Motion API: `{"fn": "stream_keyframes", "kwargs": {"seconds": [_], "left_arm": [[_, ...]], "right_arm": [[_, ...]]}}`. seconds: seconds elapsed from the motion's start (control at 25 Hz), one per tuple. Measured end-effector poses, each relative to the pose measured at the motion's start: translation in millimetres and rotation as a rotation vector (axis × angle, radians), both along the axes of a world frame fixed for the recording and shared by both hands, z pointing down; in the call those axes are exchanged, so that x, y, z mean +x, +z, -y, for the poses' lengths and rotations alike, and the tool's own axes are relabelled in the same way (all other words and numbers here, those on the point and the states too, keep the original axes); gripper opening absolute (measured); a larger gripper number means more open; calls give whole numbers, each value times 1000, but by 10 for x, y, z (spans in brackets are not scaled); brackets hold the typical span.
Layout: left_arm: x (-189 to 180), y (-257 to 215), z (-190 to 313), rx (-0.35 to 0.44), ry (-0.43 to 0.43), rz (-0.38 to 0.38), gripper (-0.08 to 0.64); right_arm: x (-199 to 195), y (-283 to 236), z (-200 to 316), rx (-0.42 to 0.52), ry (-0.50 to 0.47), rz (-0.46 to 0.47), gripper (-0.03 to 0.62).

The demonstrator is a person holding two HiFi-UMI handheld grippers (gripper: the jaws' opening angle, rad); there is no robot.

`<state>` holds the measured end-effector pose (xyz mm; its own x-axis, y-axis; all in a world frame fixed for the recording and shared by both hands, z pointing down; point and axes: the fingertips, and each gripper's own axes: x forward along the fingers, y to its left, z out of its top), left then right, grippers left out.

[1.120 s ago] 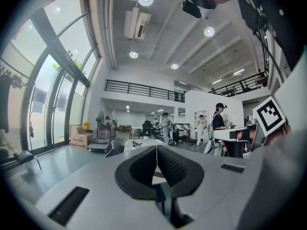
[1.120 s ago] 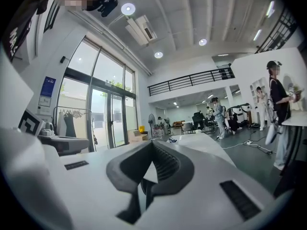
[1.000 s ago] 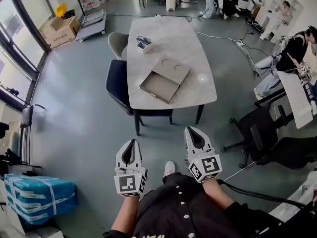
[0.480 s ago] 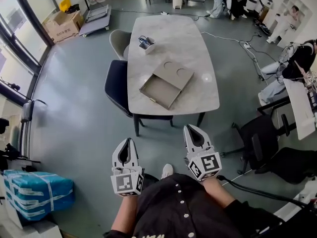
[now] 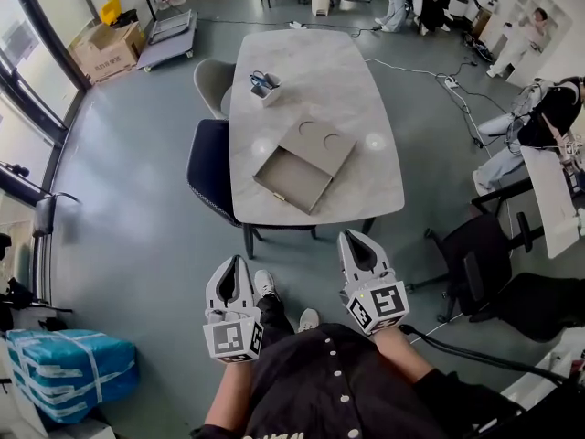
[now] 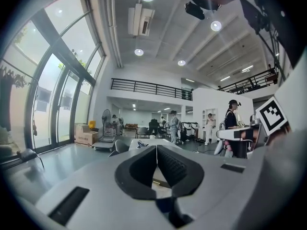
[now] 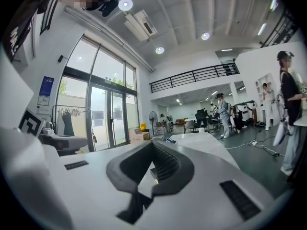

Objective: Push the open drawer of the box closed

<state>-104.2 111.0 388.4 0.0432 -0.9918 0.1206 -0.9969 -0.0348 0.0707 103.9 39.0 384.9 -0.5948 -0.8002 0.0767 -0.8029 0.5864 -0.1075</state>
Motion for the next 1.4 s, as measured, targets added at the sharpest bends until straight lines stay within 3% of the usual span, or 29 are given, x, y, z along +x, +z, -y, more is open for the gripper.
{"fn": "stream_keyframes", "kwargs": {"seconds": [0.92, 1.4], "left_arm": [[-823, -124, 1637, 15, 116, 4, 17], [-998, -149, 2045, 3, 259, 7, 17]], "right_arm": [[-816, -119, 1419, 12, 97, -22, -3], [-1112, -141, 1766, -2, 190, -5, -3]]}}
